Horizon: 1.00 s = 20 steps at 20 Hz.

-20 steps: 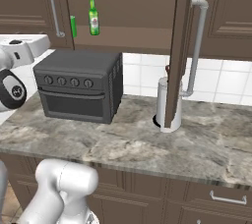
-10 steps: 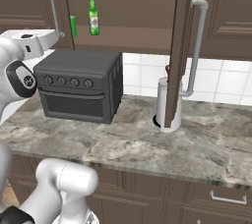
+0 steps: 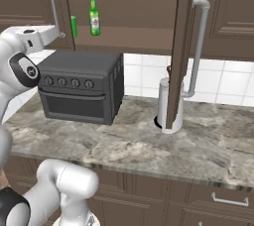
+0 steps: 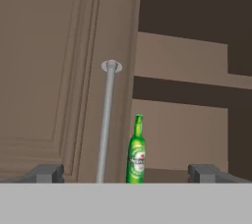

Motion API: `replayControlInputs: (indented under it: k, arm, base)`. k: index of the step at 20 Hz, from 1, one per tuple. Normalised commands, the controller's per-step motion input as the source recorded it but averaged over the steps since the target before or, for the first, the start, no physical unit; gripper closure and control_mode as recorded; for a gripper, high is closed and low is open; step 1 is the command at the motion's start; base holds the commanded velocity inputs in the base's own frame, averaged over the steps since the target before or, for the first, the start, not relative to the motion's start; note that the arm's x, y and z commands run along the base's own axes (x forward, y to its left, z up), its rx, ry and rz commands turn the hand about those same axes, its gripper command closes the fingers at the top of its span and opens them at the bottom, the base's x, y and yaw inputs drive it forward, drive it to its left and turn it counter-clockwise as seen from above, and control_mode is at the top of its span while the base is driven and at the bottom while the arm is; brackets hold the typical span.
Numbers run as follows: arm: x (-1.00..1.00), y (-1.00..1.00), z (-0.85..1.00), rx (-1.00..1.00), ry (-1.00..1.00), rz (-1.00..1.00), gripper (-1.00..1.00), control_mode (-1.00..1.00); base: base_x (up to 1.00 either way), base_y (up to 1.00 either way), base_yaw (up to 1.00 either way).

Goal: Open the cabinet directly in front. Then move the beer and the mug to the dining counter with the candle on it.

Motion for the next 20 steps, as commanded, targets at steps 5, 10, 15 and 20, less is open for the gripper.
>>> replayControlInputs:
  k: [5, 10, 15, 20]
  arm:
    - [0.50, 0.09, 0.00, 0.00, 0.00, 0.00, -1.00, -1.00]
    - [0.50, 0.08, 0.00, 0.00, 0.00, 0.00, -1.00, -1.00]
    - [0.51, 0.07, 0.00, 0.00, 0.00, 0.00, -1.00, -1.00]
    - [0.52, 0.09, 0.00, 0.00, 0.00, 0.00, -1.00, -1.00]
  base:
    - [0.00, 0.00, 0.00]
    - [0.00, 0.00, 0.00]
    - [0.00, 0.00, 0.00]
    - [0.00, 0.00, 0.00]
